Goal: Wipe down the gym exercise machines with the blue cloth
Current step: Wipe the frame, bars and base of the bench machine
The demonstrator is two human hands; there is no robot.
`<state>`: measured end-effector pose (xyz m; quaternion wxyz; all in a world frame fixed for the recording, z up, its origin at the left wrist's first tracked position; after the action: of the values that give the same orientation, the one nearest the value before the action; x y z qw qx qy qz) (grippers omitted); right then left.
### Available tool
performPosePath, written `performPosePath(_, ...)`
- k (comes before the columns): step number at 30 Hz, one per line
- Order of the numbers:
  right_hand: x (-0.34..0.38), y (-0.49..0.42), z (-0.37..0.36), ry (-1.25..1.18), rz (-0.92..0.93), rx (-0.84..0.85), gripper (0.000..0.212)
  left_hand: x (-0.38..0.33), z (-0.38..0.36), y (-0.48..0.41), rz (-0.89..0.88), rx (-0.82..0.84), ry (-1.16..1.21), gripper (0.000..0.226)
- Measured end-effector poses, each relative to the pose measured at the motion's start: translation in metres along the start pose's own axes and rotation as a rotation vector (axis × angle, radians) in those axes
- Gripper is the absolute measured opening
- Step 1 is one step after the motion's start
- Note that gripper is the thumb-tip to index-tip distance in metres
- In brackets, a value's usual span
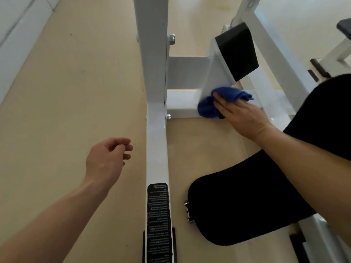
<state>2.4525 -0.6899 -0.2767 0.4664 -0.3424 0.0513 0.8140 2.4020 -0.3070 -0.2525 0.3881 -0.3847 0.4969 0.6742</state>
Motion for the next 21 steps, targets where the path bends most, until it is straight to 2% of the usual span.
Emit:
performPosePath(2,0.005,0.015,-0.004,-0.092,0.006,0.11,0.067,0.001,0.003,0.0,-0.007,-0.002,0.001,0.027)
performPosePath(3,0.005,0.017,-0.005,-0.107,0.003,0.121,0.062,0.001,0.004,-0.001,-0.009,-0.006,0.0,0.028)
performPosePath(5,0.009,0.014,-0.003,-0.132,-0.014,0.085,0.048,0.002,0.006,-0.001,-0.008,-0.013,-0.006,0.028)
performPosePath(9,0.042,-0.012,0.009,-0.23,0.008,0.017,0.045,0.0,0.003,0.0,-0.008,-0.003,-0.004,0.028)
performPosePath(12,0.065,-0.056,0.024,-0.375,-0.143,0.068,0.057,-0.006,-0.005,-0.002,-0.018,-0.001,0.005,0.028)
performPosePath(15,0.087,-0.085,0.023,-0.472,-0.256,0.236,0.057,-0.011,-0.012,-0.002,-0.036,0.007,0.019,0.028)
performPosePath(21,0.105,-0.088,0.025,-0.516,-0.405,0.207,0.049,-0.013,-0.008,-0.001,-0.059,0.002,0.002,0.029)
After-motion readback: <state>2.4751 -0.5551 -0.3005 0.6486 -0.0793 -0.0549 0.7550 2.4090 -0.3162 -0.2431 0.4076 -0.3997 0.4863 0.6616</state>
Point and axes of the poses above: each hand's wrist, its own y-axis away from the middle knuckle, its own z-axis out of the back of the hand, x = y × z, the point moved 1 cm from there along -y, towards the middle knuckle, and after that the axes turned 11 degrees about y, right-handed, at the moved point
